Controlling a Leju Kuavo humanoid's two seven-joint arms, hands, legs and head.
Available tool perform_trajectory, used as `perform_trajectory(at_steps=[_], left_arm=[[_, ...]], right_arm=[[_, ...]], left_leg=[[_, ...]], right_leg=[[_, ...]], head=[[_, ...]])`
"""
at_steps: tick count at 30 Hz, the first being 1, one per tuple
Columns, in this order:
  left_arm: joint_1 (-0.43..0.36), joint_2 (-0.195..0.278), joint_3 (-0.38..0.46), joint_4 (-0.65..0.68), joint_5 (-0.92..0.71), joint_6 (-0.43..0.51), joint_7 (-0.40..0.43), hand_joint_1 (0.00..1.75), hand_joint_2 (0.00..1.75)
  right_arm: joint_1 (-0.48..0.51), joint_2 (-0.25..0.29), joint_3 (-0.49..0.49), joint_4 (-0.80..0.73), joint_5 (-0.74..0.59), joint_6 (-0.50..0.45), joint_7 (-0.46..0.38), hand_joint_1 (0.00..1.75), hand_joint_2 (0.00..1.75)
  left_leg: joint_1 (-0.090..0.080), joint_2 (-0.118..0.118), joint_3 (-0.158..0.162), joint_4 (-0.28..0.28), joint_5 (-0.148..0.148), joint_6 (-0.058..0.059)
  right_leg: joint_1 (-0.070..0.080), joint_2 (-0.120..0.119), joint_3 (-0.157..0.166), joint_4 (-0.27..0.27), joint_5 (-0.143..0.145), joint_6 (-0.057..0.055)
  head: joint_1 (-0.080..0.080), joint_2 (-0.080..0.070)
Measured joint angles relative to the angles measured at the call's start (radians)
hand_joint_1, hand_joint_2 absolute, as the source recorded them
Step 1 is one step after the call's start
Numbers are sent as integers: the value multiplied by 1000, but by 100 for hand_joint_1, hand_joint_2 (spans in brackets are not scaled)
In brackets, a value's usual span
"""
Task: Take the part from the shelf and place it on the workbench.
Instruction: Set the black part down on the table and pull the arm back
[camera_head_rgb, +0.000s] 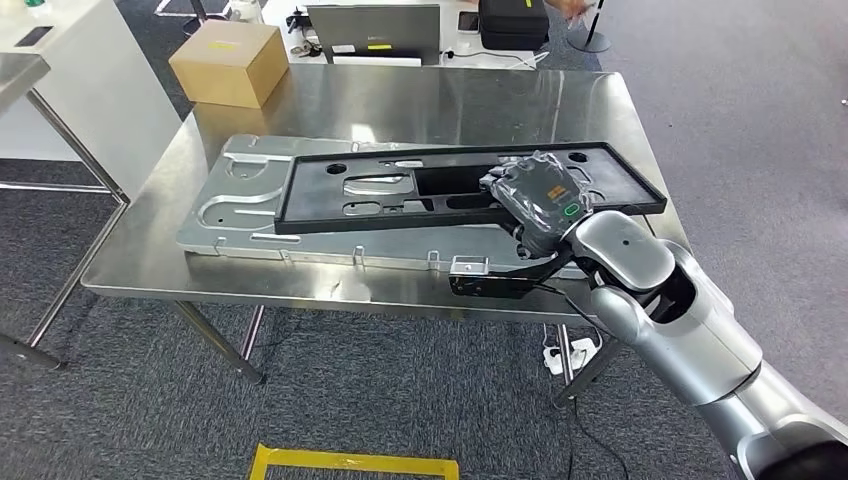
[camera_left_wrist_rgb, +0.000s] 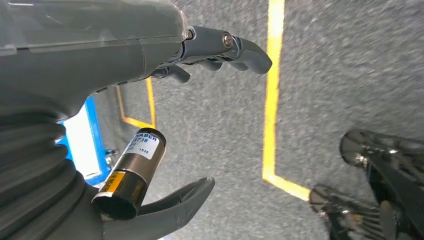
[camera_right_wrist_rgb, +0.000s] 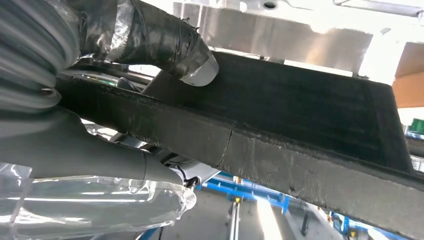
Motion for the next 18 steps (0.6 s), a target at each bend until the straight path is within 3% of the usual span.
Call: perform_trajectory(at_steps=[4, 6, 8, 9, 10, 11, 13, 15, 16, 18], left_arm=[[0, 1, 0, 2, -3, 10, 0, 0, 175], [-2, 3, 0, 3, -5, 11, -1, 0, 175], [-4, 4, 0, 4, -5, 11, -2, 0, 175], [-4, 5, -1, 6, -6, 12, -2, 0, 175], [-4, 5, -1, 7, -6, 13, -2, 0, 175], [-3, 6, 0, 8, -7, 14, -2, 0, 175], [-3, 5, 0, 11, -7, 15, -2, 0, 175], [-4, 5, 0, 16, -7, 15, -2, 0, 175], [-6, 5, 0, 19, -7, 15, -2, 0, 175], [-8, 8, 0, 21, -7, 15, -2, 0, 175]], right_arm=[[-4, 1, -5, 23, 0, 2, 1, 175, 175], [-6, 2, -10, 34, -1, 2, 1, 175, 175], [-6, 2, -14, 47, -2, 2, 0, 175, 175], [-5, 2, -15, 55, -3, 3, 0, 175, 175], [-5, 2, -16, 62, -4, 3, 0, 175, 175], [-5, 2, -17, 68, -4, 4, 0, 175, 175], [-6, 2, -20, 78, -4, 4, 0, 175, 175], [-8, 3, -22, 85, -4, 4, 0, 175, 175], [-9, 3, -22, 88, -4, 4, 0, 175, 175], [-11, 5, -23, 92, -4, 5, 0, 175, 175]], left_leg=[[-1, -5, 18, -17, 2, 34], [-2, -7, 31, -20, -6, 46], [-6, -9, 42, -20, -19, 54], [-9, -11, 50, -20, -26, 57], [-13, -12, 59, -20, -34, 58], [-17, -14, 71, -20, -43, 60], [-24, -15, 97, -21, -62, 61], [-28, -17, 112, -24, -78, 56], [-27, -17, 116, -22, -80, 51], [-27, -17, 125, -20, -79, 38]], right_leg=[[0, 0, -2, 27, 0, 24], [-1, -1, -57, 123, -19, 27], [2, -1, -146, 251, -71, 27], [4, -1, -182, 291, -93, 25], [6, -1, -204, 298, -96, 21], [10, -1, -208, 271, -76, 14], [23, -1, -179, 142, 25, -11], [37, 0, -153, 41, 95, -32], [42, 1, -148, 19, 107, -38], [41, 2, -129, 3, 104, -43]], head=[[1, 0], [1, 0], [1, 0], [1, 0], [1, 0], [1, 0], [1, 0], [0, 0], [-1, 0], [-1, 0]])
